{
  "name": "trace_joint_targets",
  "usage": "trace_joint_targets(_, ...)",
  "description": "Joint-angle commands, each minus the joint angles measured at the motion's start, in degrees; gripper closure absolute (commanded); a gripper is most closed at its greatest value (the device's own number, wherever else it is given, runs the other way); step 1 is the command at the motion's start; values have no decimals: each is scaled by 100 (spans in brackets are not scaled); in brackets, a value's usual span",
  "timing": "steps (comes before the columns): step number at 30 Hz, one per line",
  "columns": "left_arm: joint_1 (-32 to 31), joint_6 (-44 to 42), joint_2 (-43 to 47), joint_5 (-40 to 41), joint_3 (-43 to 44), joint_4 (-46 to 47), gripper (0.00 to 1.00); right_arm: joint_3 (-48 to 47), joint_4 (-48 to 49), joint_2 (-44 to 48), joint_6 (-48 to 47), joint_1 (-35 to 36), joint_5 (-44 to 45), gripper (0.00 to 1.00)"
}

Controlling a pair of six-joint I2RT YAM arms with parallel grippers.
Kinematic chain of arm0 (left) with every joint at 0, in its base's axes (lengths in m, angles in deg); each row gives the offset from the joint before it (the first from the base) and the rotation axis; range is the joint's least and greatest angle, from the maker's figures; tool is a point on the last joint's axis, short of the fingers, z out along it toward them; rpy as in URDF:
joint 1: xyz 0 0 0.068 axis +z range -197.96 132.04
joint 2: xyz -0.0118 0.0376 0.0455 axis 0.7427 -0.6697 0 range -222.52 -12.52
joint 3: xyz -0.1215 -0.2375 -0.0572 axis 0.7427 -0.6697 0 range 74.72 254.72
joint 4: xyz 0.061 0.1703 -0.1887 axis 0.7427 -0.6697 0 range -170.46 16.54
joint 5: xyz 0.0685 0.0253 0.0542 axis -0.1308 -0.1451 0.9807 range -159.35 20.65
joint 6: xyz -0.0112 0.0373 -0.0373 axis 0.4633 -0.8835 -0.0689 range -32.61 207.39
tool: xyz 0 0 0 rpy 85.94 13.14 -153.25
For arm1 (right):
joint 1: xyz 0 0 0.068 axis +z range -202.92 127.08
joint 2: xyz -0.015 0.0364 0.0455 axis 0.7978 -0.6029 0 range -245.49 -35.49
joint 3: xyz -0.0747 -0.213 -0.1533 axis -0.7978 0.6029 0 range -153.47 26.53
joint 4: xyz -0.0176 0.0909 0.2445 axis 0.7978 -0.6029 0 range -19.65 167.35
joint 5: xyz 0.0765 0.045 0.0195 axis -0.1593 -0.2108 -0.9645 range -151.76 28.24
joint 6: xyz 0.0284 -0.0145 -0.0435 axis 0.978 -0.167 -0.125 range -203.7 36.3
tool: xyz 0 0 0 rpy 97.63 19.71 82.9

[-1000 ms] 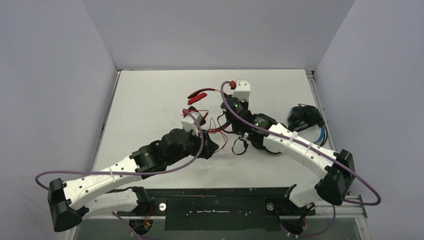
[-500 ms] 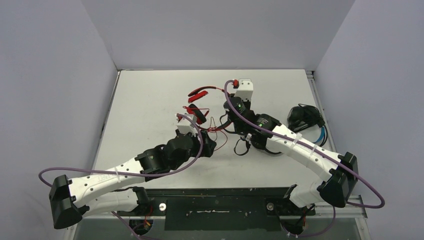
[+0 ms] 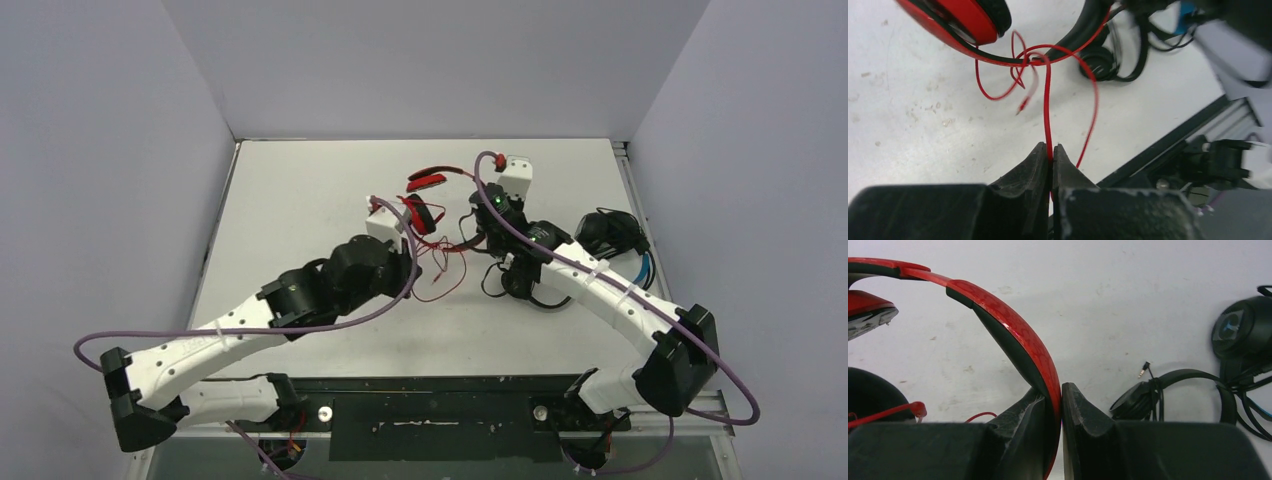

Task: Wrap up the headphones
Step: Untie the headphones cable from the headphones.

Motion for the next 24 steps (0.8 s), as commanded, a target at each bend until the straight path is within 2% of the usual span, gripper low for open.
trace_joint_targets(1, 110, -341, 747, -663, 1041, -762, 100, 397, 493, 123, 392, -499, -262, 100)
trace_joint_targets(8, 149, -370, 912, -862, 2405, -723, 100, 774, 543, -161, 627, -530, -348, 100)
trace_joint_targets(12, 145, -678, 1001, -621, 3170, -800, 100, 870, 516, -267, 675, -581, -376, 100)
trace_joint_targets(15, 141, -961, 1003, 83, 3991, -1387, 100, 899, 488, -297, 708, -646, -442, 100)
trace_joint_targets(19, 128, -1205, 1047, 1627, 5101, -2199, 100, 934, 510, -266, 743, -794, -593, 100)
trace_joint_targets(21, 123, -1286, 1248, 2203, 5285, -2297, 100, 928, 529, -249, 729, -868, -644, 100)
trace_joint_targets(24, 4, -1297, 1512, 2959, 5067, -2438, 100, 854, 511, -211, 669, -960, -708, 100)
